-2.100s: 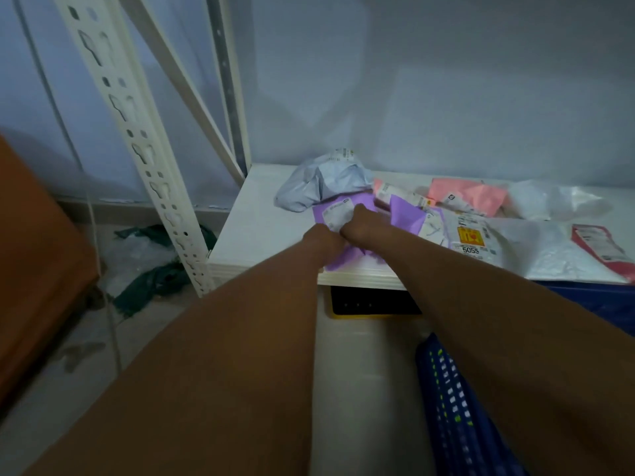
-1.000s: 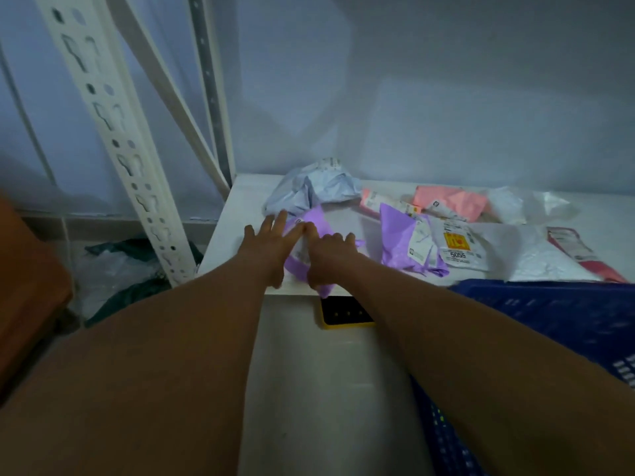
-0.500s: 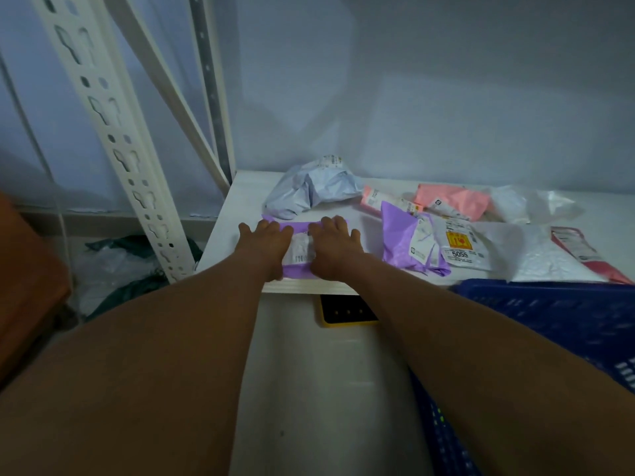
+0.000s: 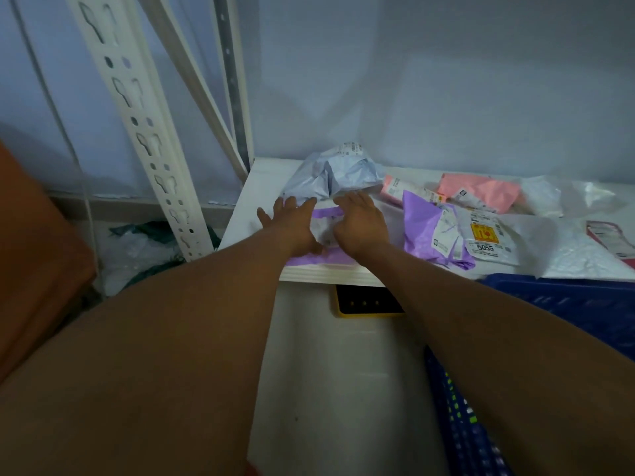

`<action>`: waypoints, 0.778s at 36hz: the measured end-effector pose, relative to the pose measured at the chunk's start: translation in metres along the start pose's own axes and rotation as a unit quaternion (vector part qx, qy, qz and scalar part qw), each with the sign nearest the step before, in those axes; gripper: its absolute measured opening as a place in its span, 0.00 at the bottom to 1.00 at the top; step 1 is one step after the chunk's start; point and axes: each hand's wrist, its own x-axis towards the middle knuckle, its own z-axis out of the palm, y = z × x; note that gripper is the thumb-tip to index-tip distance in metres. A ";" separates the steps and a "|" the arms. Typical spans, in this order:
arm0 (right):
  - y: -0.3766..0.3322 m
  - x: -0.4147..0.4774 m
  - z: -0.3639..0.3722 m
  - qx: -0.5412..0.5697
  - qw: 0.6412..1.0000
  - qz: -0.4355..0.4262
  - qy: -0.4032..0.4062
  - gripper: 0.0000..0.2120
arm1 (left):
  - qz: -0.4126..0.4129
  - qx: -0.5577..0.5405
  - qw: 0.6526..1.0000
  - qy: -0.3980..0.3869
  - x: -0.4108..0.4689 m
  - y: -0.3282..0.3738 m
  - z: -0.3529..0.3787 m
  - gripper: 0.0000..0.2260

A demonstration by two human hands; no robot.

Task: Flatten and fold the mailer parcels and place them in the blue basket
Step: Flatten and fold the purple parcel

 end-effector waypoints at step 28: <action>0.006 0.023 0.046 -0.075 0.985 -0.151 -0.041 0.34 | 0.065 0.028 0.989 0.128 0.018 -0.017 0.054 0.24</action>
